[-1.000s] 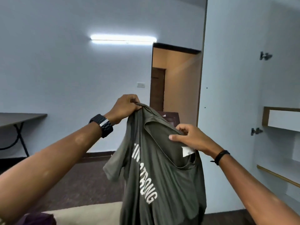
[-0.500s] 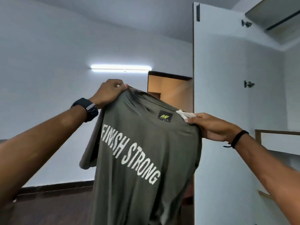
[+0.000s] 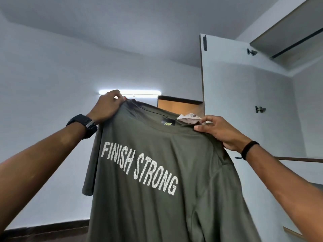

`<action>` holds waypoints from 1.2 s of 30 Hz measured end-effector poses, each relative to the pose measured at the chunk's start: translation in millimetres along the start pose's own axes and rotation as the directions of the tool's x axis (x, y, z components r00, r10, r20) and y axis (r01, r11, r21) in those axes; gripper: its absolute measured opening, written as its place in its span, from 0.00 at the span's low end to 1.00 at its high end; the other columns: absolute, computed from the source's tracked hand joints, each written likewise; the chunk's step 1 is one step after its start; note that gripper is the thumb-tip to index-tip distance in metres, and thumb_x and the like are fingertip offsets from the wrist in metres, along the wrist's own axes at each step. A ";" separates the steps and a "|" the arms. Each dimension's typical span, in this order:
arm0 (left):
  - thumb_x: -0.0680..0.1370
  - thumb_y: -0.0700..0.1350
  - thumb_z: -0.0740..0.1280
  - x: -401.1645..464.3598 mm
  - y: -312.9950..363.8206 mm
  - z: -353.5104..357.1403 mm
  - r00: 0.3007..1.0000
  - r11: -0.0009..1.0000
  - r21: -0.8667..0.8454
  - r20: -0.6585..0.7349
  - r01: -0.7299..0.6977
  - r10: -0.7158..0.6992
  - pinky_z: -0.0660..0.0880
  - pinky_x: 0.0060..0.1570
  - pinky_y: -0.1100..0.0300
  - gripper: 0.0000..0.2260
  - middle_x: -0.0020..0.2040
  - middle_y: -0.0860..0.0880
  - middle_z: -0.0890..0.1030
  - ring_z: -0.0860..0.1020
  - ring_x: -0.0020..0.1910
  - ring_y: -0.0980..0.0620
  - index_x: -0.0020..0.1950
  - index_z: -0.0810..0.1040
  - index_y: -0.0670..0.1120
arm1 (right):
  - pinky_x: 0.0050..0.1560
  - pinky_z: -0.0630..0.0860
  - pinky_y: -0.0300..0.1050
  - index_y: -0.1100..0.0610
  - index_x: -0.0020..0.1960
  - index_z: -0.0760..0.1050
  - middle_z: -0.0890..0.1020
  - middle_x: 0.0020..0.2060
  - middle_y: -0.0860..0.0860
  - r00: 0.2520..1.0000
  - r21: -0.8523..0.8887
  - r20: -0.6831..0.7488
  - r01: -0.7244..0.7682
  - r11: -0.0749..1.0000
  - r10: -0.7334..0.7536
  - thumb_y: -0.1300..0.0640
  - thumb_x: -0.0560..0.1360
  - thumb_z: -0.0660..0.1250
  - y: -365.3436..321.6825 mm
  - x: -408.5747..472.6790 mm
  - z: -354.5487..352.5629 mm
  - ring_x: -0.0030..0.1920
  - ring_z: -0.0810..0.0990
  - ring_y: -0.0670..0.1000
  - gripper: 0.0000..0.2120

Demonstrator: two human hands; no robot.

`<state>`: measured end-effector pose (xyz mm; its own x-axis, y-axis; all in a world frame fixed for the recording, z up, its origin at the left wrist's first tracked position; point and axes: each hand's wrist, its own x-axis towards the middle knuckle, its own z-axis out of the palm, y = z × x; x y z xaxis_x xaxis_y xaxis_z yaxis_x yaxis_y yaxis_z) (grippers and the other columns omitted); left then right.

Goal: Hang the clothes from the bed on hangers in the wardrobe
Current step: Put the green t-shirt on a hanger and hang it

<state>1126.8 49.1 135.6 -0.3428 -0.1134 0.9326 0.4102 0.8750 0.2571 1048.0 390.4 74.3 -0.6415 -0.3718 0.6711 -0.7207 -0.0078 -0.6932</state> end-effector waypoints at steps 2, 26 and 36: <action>0.80 0.49 0.63 -4.0 3.7 -11.0 0.998 0.999 0.000 0.035 -0.043 0.043 0.68 0.38 0.68 0.10 0.44 0.50 0.79 0.77 0.40 0.57 0.44 0.76 0.44 | 0.45 0.76 0.41 0.56 0.43 0.78 0.82 0.38 0.51 0.993 -0.112 0.113 -0.027 0.993 0.039 0.54 0.64 0.77 -12.2 -1.0 1.5 0.40 0.79 0.48 0.12; 0.78 0.45 0.63 -123.4 -114.0 -60.0 0.497 0.778 -0.010 0.774 0.629 -0.392 0.78 0.43 0.57 0.12 0.50 0.41 0.83 0.81 0.46 0.48 0.51 0.80 0.37 | 0.56 0.74 0.49 0.62 0.47 0.77 0.80 0.47 0.59 0.812 0.051 0.507 -0.362 0.931 0.288 0.60 0.71 0.68 73.7 -14.4 104.5 0.45 0.80 0.53 0.07; 0.77 0.43 0.69 -441.5 -255.4 72.7 0.139 0.506 0.645 0.532 0.573 -0.835 0.72 0.35 0.61 0.06 0.40 0.44 0.80 0.78 0.37 0.47 0.41 0.79 0.44 | 0.32 0.74 0.42 0.58 0.40 0.78 0.75 0.34 0.54 0.552 -0.677 0.225 -0.504 0.536 0.803 0.62 0.72 0.74 334.0 -168.2 265.2 0.33 0.74 0.51 0.05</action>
<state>1111.9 -90.1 -360.3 -0.8398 -0.4963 -0.2200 -0.5337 0.6810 0.5014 984.9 204.2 -339.8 -0.8737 -0.4203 -0.2451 -0.2413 0.8117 -0.5319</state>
